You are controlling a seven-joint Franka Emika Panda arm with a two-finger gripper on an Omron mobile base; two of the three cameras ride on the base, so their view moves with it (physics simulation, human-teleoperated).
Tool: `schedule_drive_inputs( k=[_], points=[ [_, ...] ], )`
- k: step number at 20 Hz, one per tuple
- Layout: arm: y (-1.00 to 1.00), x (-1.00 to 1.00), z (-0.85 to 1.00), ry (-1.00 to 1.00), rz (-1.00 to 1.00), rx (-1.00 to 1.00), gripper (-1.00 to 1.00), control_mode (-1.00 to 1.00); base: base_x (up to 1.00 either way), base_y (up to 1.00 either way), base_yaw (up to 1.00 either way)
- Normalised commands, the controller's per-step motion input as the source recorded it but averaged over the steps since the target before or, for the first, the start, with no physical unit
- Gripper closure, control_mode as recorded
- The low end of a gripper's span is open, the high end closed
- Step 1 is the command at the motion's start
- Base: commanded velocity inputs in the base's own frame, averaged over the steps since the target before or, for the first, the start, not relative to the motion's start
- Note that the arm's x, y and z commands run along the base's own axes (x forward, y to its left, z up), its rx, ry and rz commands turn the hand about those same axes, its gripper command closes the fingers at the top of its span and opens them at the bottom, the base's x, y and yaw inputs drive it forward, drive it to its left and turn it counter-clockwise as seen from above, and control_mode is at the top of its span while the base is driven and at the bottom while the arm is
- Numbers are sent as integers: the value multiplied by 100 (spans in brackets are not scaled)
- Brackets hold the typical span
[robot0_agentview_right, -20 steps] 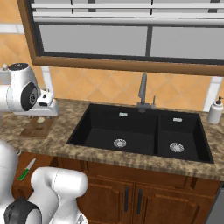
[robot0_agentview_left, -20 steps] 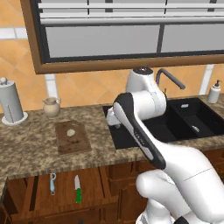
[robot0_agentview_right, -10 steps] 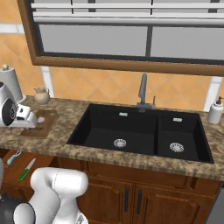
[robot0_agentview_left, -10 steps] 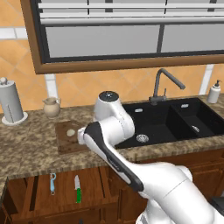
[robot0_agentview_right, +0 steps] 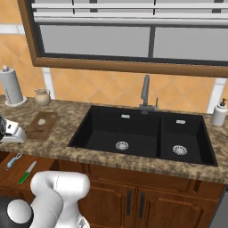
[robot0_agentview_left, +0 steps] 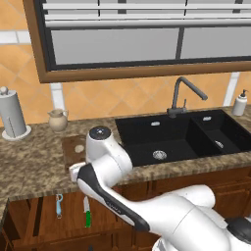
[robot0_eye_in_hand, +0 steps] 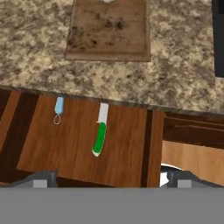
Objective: Place the appropriate cutting tool for cutting the garlic skin on the cutting board.
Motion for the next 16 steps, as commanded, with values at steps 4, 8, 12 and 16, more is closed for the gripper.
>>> schedule_drive_inputs(
  k=[4, 8, 12, 16],
  points=[
    [1, -42, -59, 1, -6, 0, -100, -100, 0, 0, 0],
    [1, -35, -60, 7, -10, 0, -100, -100, 0, 0, 0],
    [0, -17, -57, 14, -5, 0, -100, -100, 0, 0, 0],
    [2, 0, -53, 14, 0, 0, -100, -100, 0, 0, 0]
  ],
)
